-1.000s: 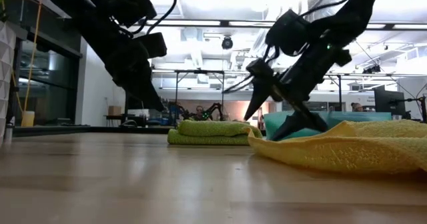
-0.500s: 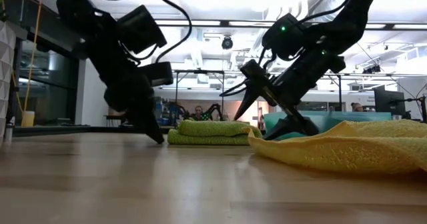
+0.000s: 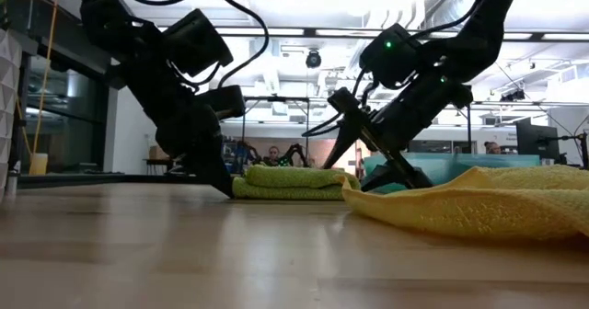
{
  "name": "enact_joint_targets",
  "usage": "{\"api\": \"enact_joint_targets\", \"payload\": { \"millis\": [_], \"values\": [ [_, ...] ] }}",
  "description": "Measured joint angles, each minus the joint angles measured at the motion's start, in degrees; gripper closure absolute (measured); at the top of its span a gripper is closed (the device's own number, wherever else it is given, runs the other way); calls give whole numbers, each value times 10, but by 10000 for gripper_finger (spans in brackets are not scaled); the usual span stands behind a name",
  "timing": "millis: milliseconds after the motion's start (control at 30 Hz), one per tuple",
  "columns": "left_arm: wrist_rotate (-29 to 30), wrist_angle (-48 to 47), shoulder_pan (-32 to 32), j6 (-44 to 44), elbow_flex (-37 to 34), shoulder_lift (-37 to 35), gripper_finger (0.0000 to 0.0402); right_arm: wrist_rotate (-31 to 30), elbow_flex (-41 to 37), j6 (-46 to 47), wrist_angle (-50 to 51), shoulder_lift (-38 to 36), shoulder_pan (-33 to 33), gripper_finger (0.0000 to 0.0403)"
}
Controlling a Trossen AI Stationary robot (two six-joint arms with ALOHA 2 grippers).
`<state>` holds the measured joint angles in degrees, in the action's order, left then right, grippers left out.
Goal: Fold microfiber towels
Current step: Put the green towel into the green bin
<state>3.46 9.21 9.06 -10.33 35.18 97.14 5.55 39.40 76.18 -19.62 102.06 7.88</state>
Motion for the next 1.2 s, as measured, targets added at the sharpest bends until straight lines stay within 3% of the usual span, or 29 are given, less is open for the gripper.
{"api": "enact_joint_targets", "payload": {
  "millis": [200, 333, 567, 867, 1200],
  "values": [
    [0, -1, 0, 7, 0, 0, 401, -8, -1, -7, 5, 1, 0, 305],
    [0, -56, 7, 85, -1, -34, 402, 6, -2, -56, 13, -15, 1, 390],
    [10, -200, 58, 121, -2, -162, 401, 15, 5, -130, 101, -148, 29, 397],
    [9, -197, 106, 120, -2, -278, 401, 38, 136, -297, 440, -338, 120, 401],
    [6, -183, 110, 99, -1, -272, 401, 105, 380, -570, 872, -346, 269, 402]
  ]
}}
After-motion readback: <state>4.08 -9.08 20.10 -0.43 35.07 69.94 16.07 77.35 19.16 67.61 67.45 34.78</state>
